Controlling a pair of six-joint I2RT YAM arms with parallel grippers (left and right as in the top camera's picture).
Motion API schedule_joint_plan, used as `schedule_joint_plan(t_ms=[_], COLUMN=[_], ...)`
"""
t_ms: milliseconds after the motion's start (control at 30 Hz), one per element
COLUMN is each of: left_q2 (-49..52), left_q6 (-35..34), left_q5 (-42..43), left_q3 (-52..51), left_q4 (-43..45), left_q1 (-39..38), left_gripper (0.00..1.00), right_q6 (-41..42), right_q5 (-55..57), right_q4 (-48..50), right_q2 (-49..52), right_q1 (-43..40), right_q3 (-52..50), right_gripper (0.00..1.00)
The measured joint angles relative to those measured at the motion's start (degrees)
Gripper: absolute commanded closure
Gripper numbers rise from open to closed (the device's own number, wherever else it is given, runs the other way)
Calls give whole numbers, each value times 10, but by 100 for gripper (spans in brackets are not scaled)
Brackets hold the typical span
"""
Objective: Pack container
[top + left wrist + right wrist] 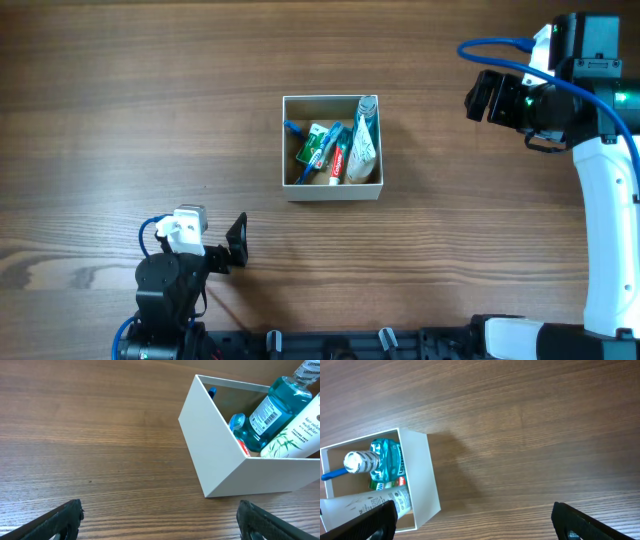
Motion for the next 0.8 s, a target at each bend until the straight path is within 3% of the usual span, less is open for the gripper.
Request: schedule_joint_plan(t_ms=[133,200,300,433,600,800], left_q2=[0,0,-1,-3,-4,-3], left_q6=[0,0,0,0,0,0], left_q5=[0,0,0,1,2,2], left_q3=[0,0,0,-1,-1,-2], left_q4=[0,0,0,1,-1,0], left_q1=[0,0,0,0,0,0], left_gripper=[0,0,0,0,0,0], right_q6=[-1,-15,-79,-122,-134,-134], right_q5=[11,20,9,0,0,-4], right_q4=[12,86,261,364,382,378], right_q2=[-36,-104,-258,-446,-669,-831], right_q1=[3,10,15,16,15,15], right_q3=[-8,-41,-172,-406,-659,-804], right_gripper=[0,0,0,0,0,0])
